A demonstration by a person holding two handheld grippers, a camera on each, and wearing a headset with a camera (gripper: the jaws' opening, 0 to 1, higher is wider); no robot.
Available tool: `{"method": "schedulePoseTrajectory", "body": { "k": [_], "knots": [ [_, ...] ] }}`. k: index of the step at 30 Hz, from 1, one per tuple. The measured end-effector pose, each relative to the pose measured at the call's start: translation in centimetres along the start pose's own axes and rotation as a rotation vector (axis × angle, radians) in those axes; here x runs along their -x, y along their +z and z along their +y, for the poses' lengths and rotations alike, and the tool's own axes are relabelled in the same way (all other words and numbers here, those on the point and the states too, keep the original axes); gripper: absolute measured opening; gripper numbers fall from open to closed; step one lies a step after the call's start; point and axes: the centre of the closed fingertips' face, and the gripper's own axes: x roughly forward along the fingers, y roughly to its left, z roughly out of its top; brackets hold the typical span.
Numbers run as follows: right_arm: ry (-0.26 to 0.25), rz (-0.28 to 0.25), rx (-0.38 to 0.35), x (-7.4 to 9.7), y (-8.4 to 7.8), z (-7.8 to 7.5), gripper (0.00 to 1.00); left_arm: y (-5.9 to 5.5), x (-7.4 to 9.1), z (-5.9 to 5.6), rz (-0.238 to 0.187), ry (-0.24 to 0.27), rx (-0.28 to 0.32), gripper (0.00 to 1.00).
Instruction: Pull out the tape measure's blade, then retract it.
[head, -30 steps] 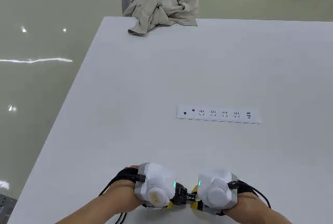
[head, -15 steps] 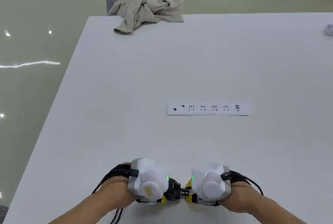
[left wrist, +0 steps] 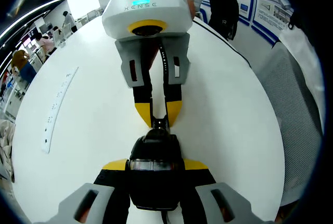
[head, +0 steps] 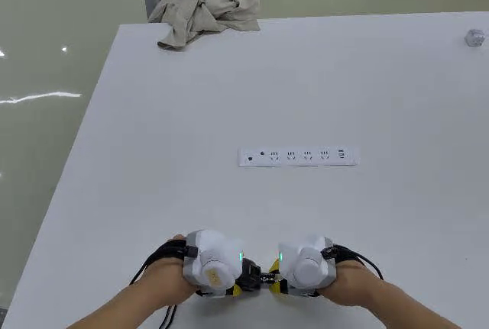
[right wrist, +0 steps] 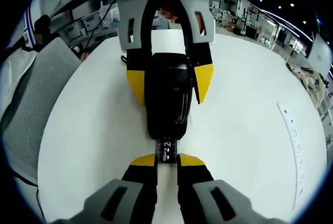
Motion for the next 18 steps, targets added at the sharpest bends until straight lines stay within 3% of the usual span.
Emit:
{"method": "schedulePoseTrajectory", "body": {
  "k": [18],
  "knots": [
    [-0.002,0.019,-0.020,1.5,-2.2,0.1,0.13,0.0,0.0,0.0,0.005,-0.012,0.006,0.34]
  ]
}}
